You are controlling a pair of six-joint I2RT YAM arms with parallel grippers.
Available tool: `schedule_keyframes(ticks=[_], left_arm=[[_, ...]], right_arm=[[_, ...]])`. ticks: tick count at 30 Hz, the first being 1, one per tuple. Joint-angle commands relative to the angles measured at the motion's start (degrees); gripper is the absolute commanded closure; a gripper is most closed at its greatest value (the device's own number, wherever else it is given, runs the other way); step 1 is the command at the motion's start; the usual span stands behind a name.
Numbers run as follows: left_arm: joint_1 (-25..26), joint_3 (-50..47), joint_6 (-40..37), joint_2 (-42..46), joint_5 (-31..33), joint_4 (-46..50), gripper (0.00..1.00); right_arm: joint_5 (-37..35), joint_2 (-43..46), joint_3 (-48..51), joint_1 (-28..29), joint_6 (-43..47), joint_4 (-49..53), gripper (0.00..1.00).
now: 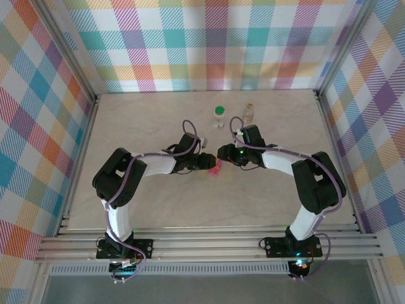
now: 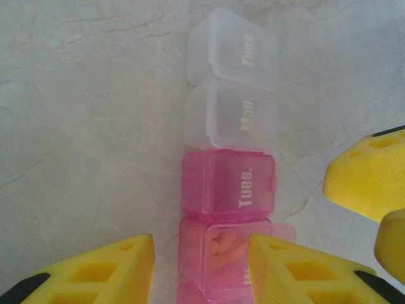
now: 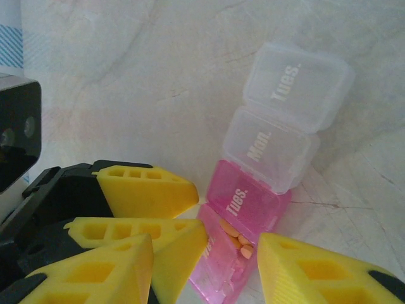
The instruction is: Sort the pills into containers
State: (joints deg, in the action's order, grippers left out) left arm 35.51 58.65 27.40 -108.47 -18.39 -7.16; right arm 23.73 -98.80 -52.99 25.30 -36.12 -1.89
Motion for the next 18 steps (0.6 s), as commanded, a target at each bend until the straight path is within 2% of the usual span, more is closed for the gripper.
schedule_keyframes(ticks=[1,7,18], left_arm=[[0.4,0.4,-0.1,-0.7,0.6,1.0,0.58],[0.4,-0.2,1.2,-1.6,0.6,-0.2,0.59],[0.3,0.0,1.9,-2.8,0.9,-0.6,0.64]], right_arm=[[1.1,-1.5,0.9,0.1,-0.7,-1.0,0.56],[2.3,-3.5,1.4,0.1,-0.9,-2.1,0.63],[1.5,-7.8,1.8,0.6,-0.2,-0.3,0.71]])
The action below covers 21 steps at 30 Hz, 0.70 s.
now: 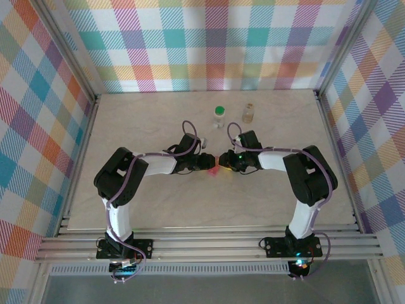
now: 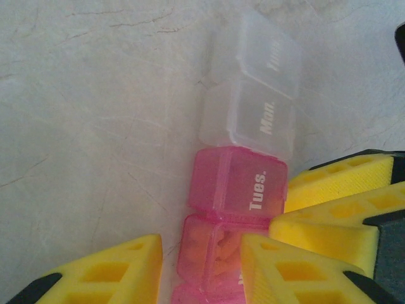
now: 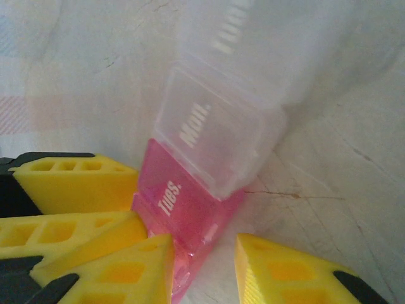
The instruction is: Sort the pills into containers
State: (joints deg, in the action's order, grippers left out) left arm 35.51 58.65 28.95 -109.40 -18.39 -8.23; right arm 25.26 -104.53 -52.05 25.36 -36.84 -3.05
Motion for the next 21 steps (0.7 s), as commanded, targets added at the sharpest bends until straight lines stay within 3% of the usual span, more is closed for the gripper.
schedule_keyframes(ticks=[1,4,11,21], left_arm=[[0.4,0.0,0.4,-2.1,1.0,0.3,0.65],[0.3,0.1,0.7,-3.2,1.3,0.5,0.68],[-0.4,3.5,-1.6,-4.0,3.6,4.1,0.69],[-3.7,13.0,-7.5,-1.5,5.7,11.3,0.68]], right_arm=[[0.0,-2.6,1.1,0.6,0.3,0.6,0.73],[0.1,-4.6,1.7,1.0,-0.5,-0.6,0.80],[-0.1,-2.2,3.9,1.9,-6.0,-7.2,0.81],[-10.1,14.5,7.9,1.9,-7.9,-5.1,0.72]])
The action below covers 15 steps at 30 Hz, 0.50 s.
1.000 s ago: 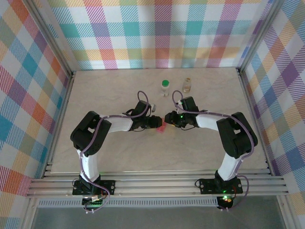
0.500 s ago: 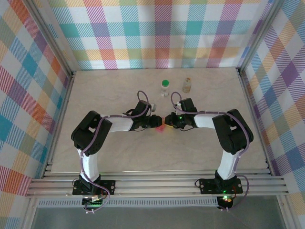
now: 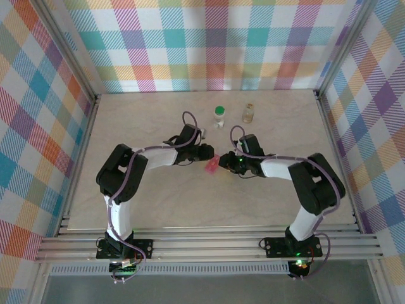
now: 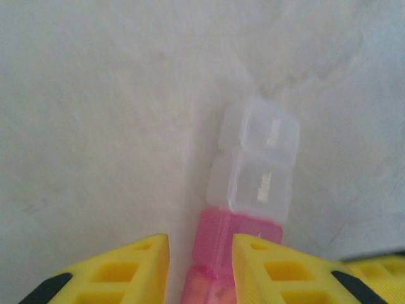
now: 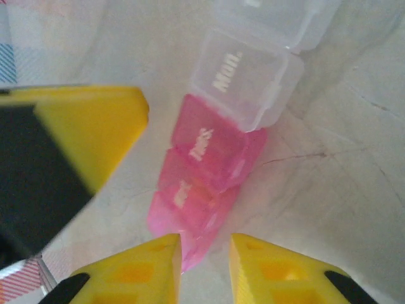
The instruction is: Sort the pills into containers
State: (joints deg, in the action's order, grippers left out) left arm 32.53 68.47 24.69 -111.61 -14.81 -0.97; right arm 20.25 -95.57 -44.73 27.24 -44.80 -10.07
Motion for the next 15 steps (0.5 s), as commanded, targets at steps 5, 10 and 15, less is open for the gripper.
schedule_keyframes(ticks=[5,10,15], left_arm=[[-1.2,-0.9,-5.8,12.3,9.6,2.8,0.64],[-1.1,-14.2,-10.2,33.4,26.2,-2.0,0.39],[-1.2,-34.2,-15.5,57.8,52.7,-11.3,0.04]], right_arm=[[-17.8,18.5,1.0,-0.4,11.1,11.0,0.62],[-30.9,28.7,1.2,-0.9,24.3,15.4,0.49],[-42.2,35.2,6.4,-1.2,32.1,9.3,0.25]])
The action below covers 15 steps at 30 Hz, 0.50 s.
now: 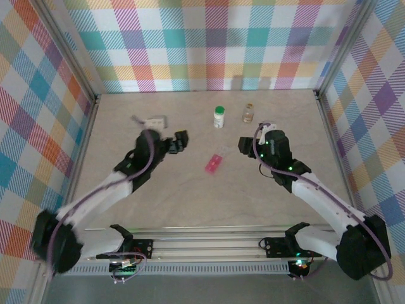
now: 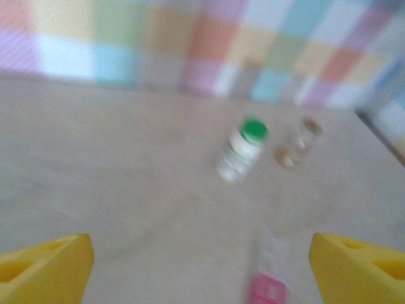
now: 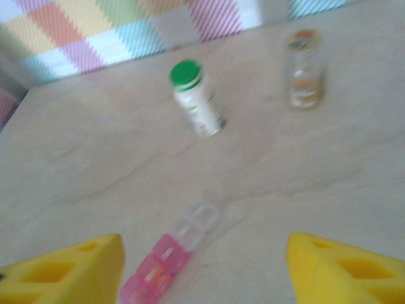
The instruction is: Sort the pills into containers
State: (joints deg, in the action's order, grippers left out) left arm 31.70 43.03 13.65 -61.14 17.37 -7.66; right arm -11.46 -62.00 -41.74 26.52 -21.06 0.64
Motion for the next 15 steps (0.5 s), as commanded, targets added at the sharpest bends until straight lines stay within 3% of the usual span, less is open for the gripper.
schedule_keyframes(ticks=[1,3,5,8,11,15], left_arm=[[-0.7,-11.8,-4.1,10.7,25.6,-4.9,0.02],[-2.3,-18.5,-3.3,17.7,33.7,-6.7,0.00],[-5.2,-25.1,-2.9,21.1,36.9,-10.9,0.00],[-12.2,-30.4,-3.2,18.6,35.4,-13.2,0.00],[-17.6,-28.5,-2.2,10.0,31.1,-10.5,0.00],[-20.8,-25.0,-4.4,-3.1,20.0,-16.5,0.00]], right_arm=[[-12.3,2.1,4.5,-0.5,9.6,-2.6,0.20],[-16.0,2.1,7.4,-0.7,13.4,-7.2,0.11],[-18.7,0.8,9.8,-1.1,17.5,-11.9,0.05],[-21.1,-3.0,12.6,-2.8,22.6,-18.5,0.01],[-21.1,-7.0,12.6,-6.3,19.7,-17.9,0.01],[-19.8,-12.5,12.4,-10.0,16.4,-18.6,0.01]])
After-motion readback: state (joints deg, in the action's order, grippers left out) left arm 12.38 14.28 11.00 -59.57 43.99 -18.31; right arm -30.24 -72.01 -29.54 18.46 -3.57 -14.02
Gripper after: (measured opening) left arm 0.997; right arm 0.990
